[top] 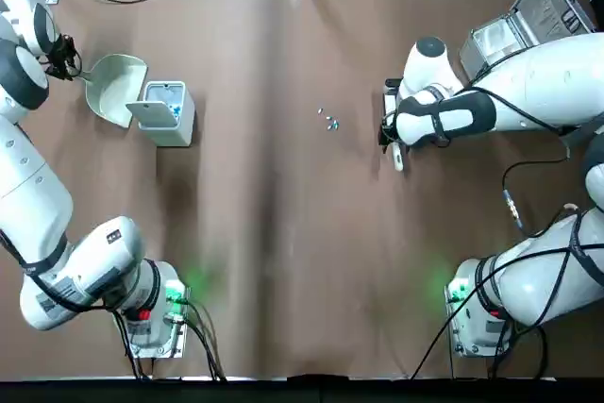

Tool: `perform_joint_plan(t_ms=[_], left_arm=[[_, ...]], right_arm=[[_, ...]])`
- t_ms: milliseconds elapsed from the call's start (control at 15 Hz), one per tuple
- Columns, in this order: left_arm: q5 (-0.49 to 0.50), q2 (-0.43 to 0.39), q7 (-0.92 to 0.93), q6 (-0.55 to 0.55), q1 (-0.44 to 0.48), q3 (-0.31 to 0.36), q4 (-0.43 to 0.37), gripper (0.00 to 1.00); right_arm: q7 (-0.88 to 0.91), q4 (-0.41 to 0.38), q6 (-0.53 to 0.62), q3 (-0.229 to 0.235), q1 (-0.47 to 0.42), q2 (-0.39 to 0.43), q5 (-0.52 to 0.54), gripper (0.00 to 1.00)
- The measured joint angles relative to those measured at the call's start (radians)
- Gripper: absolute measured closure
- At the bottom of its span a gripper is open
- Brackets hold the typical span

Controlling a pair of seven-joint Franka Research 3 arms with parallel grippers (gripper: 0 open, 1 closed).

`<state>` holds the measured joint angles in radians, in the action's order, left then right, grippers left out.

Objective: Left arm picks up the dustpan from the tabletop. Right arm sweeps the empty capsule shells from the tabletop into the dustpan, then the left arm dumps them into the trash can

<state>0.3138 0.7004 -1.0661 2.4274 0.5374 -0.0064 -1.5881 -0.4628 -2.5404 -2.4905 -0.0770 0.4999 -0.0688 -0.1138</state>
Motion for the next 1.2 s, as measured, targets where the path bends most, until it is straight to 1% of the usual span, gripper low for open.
perform_joint_plan(t_ms=[267,467,600,733,800,867,933,1000,1133,1200], left_arm=[[0.0,-0.008,-0.039,0.008,0.002,-0.001,0.015,0.67],[0.0,-0.052,-0.062,0.007,0.009,-0.012,0.033,0.67],[0.0,-0.093,-0.062,-0.013,0.019,-0.032,0.035,0.67],[0.0,-0.137,-0.061,-0.07,0.035,-0.072,0.036,0.67],[0.0,-0.16,-0.061,-0.103,0.039,-0.094,0.037,0.67],[0.0,-0.185,-0.061,-0.132,0.039,-0.115,0.037,0.67],[-0.001,-0.212,-0.061,-0.164,0.039,-0.139,0.038,0.67],[-0.001,-0.24,-0.062,-0.203,0.039,-0.165,0.038,0.67],[-0.007,-0.292,-0.071,-0.277,0.038,-0.219,0.038,0.67],[-0.018,-0.317,-0.075,-0.315,0.038,-0.245,0.038,0.67]], right_arm=[[0.001,0.0,-0.004,0.0,0.0,-0.009,0.005,0.18],[0.001,0.009,-0.007,0.006,0.0,-0.02,0.04,0.2],[0.001,0.021,-0.007,0.008,0.0,-0.032,0.046,0.2],[0.001,0.033,-0.007,0.008,0.0,-0.044,0.05,0.21],[0.001,0.037,-0.007,0.009,0.0,-0.048,0.052,0.25],[0.001,0.039,-0.007,0.009,0.0,-0.05,0.052,0.26],[0.001,0.04,-0.007,0.009,0.0,-0.052,0.053,0.28],[0.001,0.04,-0.007,0.009,0.0,-0.052,0.053,0.28],[0.001,0.04,-0.007,0.009,0.0,-0.053,0.053,0.35],[0.001,0.04,-0.007,0.01,0.0,-0.053,0.053,0.36]])
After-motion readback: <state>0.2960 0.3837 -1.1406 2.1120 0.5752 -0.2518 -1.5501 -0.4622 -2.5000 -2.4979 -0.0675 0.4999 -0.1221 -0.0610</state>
